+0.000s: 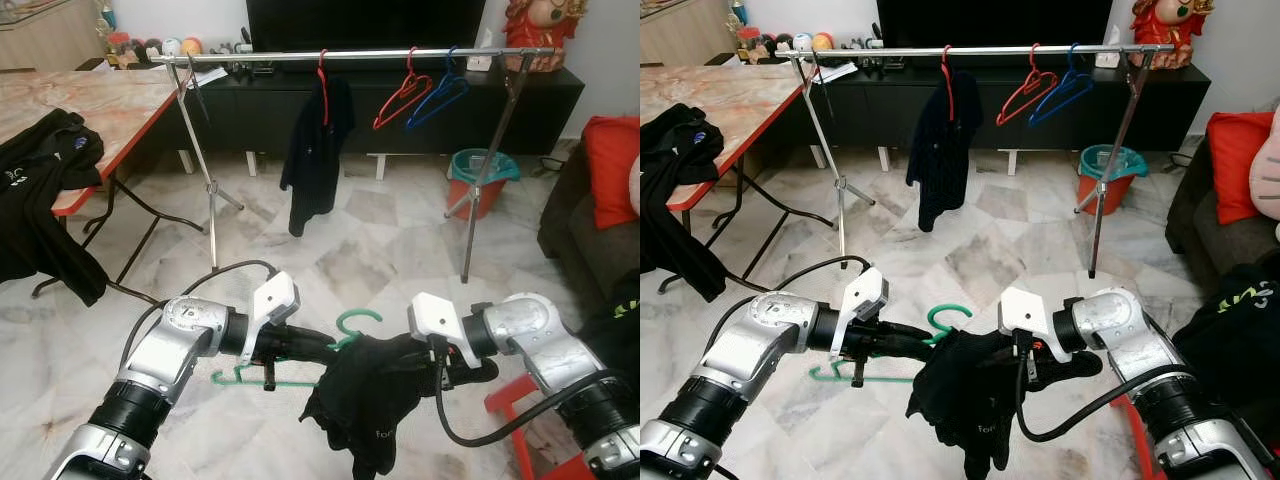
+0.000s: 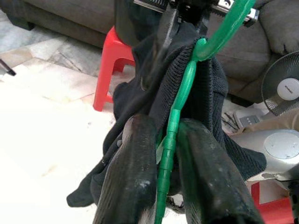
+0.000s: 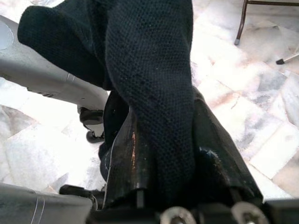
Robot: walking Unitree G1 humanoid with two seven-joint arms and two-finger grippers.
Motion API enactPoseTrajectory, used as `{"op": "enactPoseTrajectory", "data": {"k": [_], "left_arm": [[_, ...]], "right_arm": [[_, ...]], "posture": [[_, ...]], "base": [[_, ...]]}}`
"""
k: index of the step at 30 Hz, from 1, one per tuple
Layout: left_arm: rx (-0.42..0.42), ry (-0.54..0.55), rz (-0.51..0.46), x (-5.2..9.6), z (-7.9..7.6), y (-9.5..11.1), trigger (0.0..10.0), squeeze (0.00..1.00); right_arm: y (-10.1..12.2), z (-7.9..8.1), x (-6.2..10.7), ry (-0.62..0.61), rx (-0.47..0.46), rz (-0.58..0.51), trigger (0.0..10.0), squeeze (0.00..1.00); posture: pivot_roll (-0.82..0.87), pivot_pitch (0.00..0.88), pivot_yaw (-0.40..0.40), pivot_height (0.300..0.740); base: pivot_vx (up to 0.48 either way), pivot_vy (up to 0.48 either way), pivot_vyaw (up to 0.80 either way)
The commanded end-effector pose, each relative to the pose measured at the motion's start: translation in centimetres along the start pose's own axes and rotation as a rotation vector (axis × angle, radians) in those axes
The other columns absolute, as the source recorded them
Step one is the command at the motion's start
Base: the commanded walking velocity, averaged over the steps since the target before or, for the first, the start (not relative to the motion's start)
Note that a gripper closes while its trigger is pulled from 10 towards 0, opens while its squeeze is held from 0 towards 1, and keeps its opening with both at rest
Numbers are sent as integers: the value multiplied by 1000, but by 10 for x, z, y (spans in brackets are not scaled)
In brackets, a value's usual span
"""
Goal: Hang hanger
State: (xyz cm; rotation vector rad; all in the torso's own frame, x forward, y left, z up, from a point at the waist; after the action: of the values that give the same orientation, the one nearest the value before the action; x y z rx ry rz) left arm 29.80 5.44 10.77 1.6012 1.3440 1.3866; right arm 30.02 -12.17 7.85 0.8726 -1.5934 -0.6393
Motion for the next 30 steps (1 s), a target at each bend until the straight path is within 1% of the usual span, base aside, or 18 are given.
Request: {"op": "enactPoseTrajectory", "data": {"k": [1, 5, 7, 11, 16, 17, 19, 20, 21, 22, 23, 24, 25, 26, 27, 29, 30], "left_arm": [[-46, 12, -30, 6, 4, 17, 10000, 1000], [-45, 13, -28, 10, 5, 19, 10000, 1000], [-46, 9, -19, 14, 5, 19, 10000, 1000], [-50, 14, 10, 24, 6, 16, 10000, 1000], [-53, 22, 23, 31, 7, 16, 10000, 1000], [-56, 72, 7, 35, 14, 18, 10000, 1000], [-64, 137, -11, 40, 23, 20, 10000, 1000], [-77, 217, -34, 44, 34, 22, 10000, 1000], [-83, 294, -58, 48, 45, 23, 10000, 451], [-83, 443, -98, 58, 65, 26, 10000, 0], [-82, 471, -105, 61, 68, 26, 10000, 0], [-80, 554, -131, 68, 78, 27, 10000, 0], [-79, 608, -149, 74, 84, 28, 10000, 0], [-35, 743, -218, 90, 97, 28, 10000, 0], [-10, 819, -249, 99, 104, 26, 10000, 0], [22, 920, -275, 112, 112, 20, 10000, 0], [72, 1027, -294, 124, 120, 8, 10000, 0]], "right_arm": [[4, 3, -6, 28, 37, -3, 0, 0], [-2, 3, -7, 21, 35, 20, 0, 0], [-6, 2, -7, 10, 29, 34, 0, 0], [-20, 4, -4, 2, 23, 96, 0, 0], [-29, 1, -3, -23, 15, 132, 0, 0], [-30, -3, -1, -58, 3, 126, 0, 0], [-31, -7, 1, -85, -4, 125, 0, 0], [-32, -9, 4, -106, -7, 129, 0, 0], [-34, -12, 7, -129, -9, 134, 0, 0], [-37, -18, 12, -176, -17, 145, 0, 0], [-38, -19, 13, -185, -19, 148, 0, 0], [-40, -22, 16, -211, -24, 155, 0, 0], [-41, -24, 19, -229, -27, 160, 0, 0], [-46, -28, 26, -269, -36, 178, 0, 0], [-48, -31, 30, -297, -45, 180, 0, 0], [-49, -35, 34, -335, -58, 180, 0, 0], [-49, -40, 37, -375, -56, 181, 0, 0]], "posture": [[2, 0, 62, 740], [5, 0, 63, 740], [9, 0, 65, 740], [16, 0, 65, 740], [19, 0, 68, 740], [18, 0, 69, 740], [19, 0, 73, 740], [19, 0, 73, 740], [18, 0, 73, 740], [17, 0, 74, 740], [17, 0, 74, 740], [15, 0, 75, 740], [15, 0, 75, 740], [17, 0, 76, 740], [18, 0, 75, 740], [14, 0, 78, 740], [10, 0, 80, 740]], "base": [[0, 0, 0], [0, 0, 0], [0, 0, 0], [0, 0, 0], [0, 0, 0], [0, 0, 0], [0, 0, 0], [0, 0, 0], [0, 0, 0], [0, 0, 0], [0, 0, 0], [0, 0, 0], [0, 0, 0], [0, 0, 0], [0, 0, 0], [0, 0, 0], [0, 0, 0]]}}
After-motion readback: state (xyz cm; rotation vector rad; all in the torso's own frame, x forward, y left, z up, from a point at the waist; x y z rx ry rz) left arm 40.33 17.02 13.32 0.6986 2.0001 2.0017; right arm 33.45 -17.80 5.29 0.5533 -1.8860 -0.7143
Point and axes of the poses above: a point about 5 cm out from each wrist's last joint towards the gripper, its own x axis pointing back from the gripper into the wrist, its own y axis along the axis of the wrist's last joint, z = x × y, the point moved 6 cm from there along -x, pointing out of the wrist towards the gripper, and after that the axes turned 10 degrees about x, right-handed, at the moved point
